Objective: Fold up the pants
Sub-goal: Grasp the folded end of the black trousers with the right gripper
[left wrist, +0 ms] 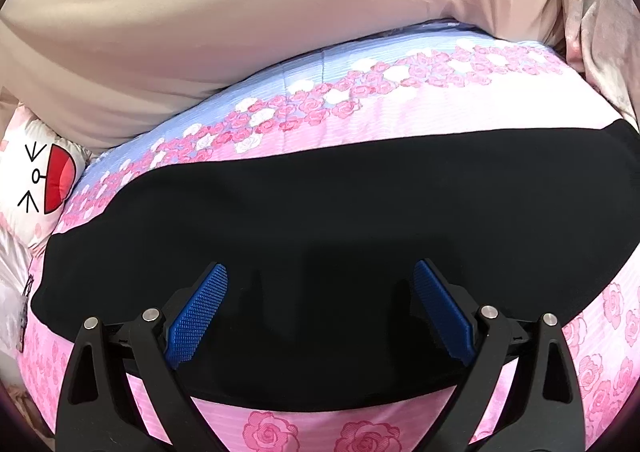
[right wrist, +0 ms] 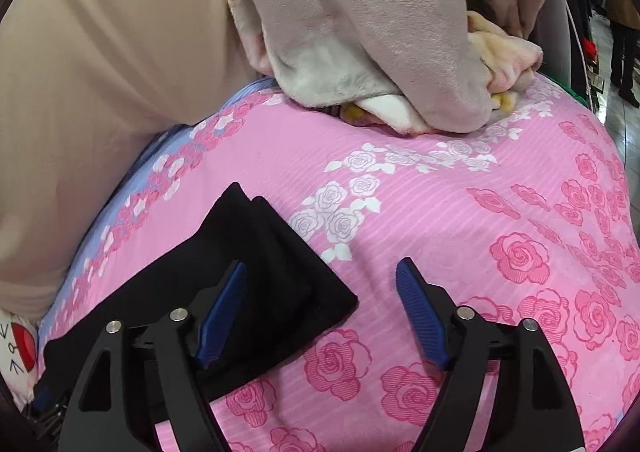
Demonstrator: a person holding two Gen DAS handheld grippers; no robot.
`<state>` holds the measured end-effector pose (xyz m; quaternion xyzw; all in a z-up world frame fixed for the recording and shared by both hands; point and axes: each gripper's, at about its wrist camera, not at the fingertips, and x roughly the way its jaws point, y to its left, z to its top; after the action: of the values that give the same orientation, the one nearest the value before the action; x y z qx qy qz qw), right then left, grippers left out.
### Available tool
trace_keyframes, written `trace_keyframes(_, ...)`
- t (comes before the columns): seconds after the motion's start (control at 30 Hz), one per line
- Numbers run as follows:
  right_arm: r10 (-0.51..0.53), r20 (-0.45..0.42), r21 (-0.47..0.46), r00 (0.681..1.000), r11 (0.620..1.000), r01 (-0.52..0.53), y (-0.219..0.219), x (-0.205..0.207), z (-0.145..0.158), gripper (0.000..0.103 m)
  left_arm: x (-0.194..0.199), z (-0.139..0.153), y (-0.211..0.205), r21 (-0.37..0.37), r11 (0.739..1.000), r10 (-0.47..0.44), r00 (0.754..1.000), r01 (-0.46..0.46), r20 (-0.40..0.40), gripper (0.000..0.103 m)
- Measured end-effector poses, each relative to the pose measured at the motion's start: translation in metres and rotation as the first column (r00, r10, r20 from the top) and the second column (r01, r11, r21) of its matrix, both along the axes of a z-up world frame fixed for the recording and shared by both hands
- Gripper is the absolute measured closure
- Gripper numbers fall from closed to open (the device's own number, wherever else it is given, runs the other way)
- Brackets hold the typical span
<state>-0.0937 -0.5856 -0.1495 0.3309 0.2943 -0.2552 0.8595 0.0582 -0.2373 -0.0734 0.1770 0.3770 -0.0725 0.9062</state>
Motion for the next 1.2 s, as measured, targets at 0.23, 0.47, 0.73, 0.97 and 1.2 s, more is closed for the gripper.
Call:
trace_keyframes(0.23, 0.079, -0.017, -0.011, 0.997, 0.997, -0.079, 0.008, 0.015, 0.0, 0.03, -0.002, 0.011, 0.026, -0.052, 0.998, 0.027, 1.0, -0.027, 0.003, 0.011)
trace_keyframes(0.47, 0.093, -0.069, -0.003, 0.993, 0.996, -0.094, 0.019, 0.031, -0.003, 0.081, -0.002, 0.018, 0.07, -0.1, 0.993, 0.057, 0.998, -0.056, 0.003, 0.011)
trace_keyframes(0.73, 0.196, 0.061, -0.012, 0.979, 0.981, -0.195, 0.093, 0.045, 0.061, 0.084, -0.001, 0.023, 0.145, -0.149, 0.981, 0.123, 0.992, -0.122, -0.006, 0.011)
trace_keyframes(0.97, 0.548, 0.081, -0.115, 0.832, 0.835, -0.539, 0.26, 0.122, 0.124, 0.084, 0.012, 0.024, 0.228, -0.262, 0.94, 0.21, 0.976, -0.218, -0.056, 0.011)
trace_keyframes(1.2, 0.8, -0.067, -0.044, 0.597, 0.595, -0.802, 0.441, 0.197, 0.051, 0.083, 0.02, 0.024, 0.315, -0.281, 0.903, 0.324, 0.945, -0.324, -0.049, 0.011)
